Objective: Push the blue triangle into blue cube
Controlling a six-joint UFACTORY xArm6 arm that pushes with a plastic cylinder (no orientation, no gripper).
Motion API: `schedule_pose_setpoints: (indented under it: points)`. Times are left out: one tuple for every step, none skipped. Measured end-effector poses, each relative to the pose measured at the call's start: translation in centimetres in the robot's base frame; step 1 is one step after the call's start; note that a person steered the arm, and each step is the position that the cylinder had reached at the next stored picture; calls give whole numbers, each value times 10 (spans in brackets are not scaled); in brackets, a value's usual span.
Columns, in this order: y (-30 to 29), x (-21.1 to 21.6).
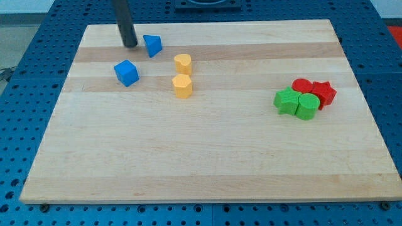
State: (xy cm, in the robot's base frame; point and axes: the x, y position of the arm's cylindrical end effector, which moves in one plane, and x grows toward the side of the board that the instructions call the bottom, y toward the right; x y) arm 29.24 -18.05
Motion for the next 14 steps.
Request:
schedule_pose_setpoints:
  points:
    - [0, 74]
    - [0, 90]
    - [0, 80]
    - [0, 45]
    - [0, 44]
    - [0, 42]
    - [3, 15]
    - [31, -28]
    - [34, -58]
    - [34, -68]
    - [24, -95]
    - [37, -87]
    - [41, -77]
    - [45, -72]
